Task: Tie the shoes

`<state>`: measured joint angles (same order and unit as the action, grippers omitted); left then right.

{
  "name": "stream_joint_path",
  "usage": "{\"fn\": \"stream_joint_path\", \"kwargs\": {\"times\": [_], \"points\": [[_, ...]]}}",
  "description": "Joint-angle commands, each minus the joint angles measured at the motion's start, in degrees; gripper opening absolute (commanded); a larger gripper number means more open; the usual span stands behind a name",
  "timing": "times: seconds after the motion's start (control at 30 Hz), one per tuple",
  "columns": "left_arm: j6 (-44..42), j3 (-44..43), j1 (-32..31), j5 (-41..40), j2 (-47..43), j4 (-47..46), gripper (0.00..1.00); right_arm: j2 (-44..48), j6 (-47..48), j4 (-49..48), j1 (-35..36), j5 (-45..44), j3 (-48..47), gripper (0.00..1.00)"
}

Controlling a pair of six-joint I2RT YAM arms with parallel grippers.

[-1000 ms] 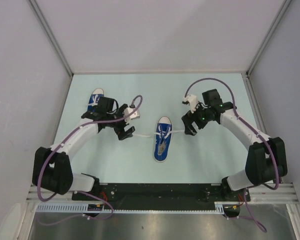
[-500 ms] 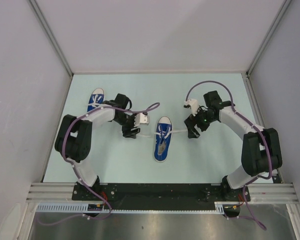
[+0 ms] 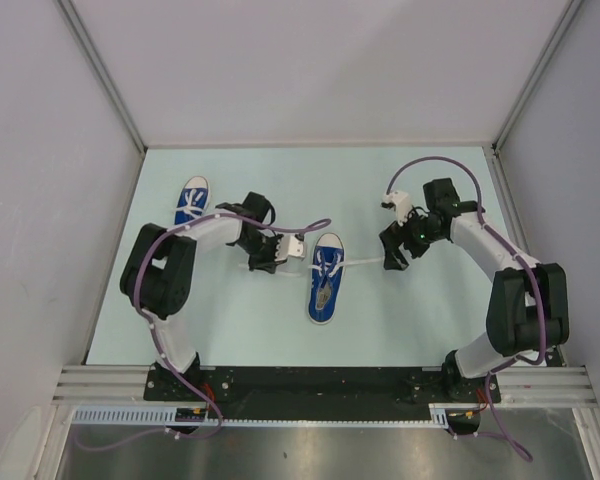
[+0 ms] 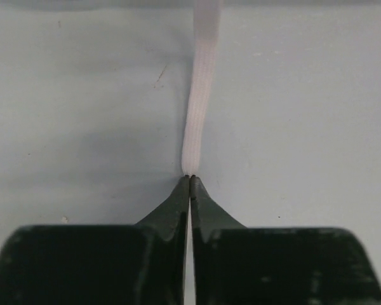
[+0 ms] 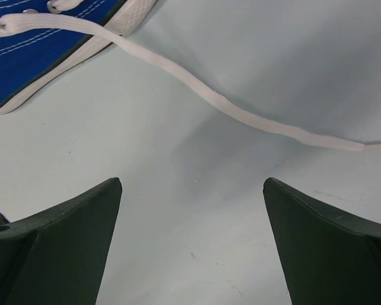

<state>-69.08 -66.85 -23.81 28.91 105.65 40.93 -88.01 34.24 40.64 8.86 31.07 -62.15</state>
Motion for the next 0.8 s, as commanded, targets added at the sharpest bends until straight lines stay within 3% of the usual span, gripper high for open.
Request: {"fn": "stream_joint_path", "kwargs": {"times": [0.0, 0.23, 0.37, 0.53, 0.77], "points": [[3.04, 2.51, -0.01, 4.03, -6.21, 0.83, 0.00, -2.25, -3.38, -4.42, 2.65, -8.38, -0.34, 1.00], [13.17, 8.56, 1.66, 10.63, -18.52, -3.65, 0.00, -3.23, -14.02, -6.45, 6.34, -14.02, -0.25, 1.00], [17.30, 10.95, 3.41, 13.63, -21.53, -4.71, 0.00, -3.31, -9.64, -6.54, 8.09, -12.79, -0.34, 1.00], [18.89, 13.06, 5.00, 15.65, -23.55, -5.68, 0.00, -6.29, 0.11, -9.00, 10.65, -17.71, -0.34, 1.00], [19.94, 12.89, 5.18, 15.48, -23.47, -6.21, 0.00, -10.25, 8.56, -8.74, 8.81, -17.01, -0.34, 1.00]]}}
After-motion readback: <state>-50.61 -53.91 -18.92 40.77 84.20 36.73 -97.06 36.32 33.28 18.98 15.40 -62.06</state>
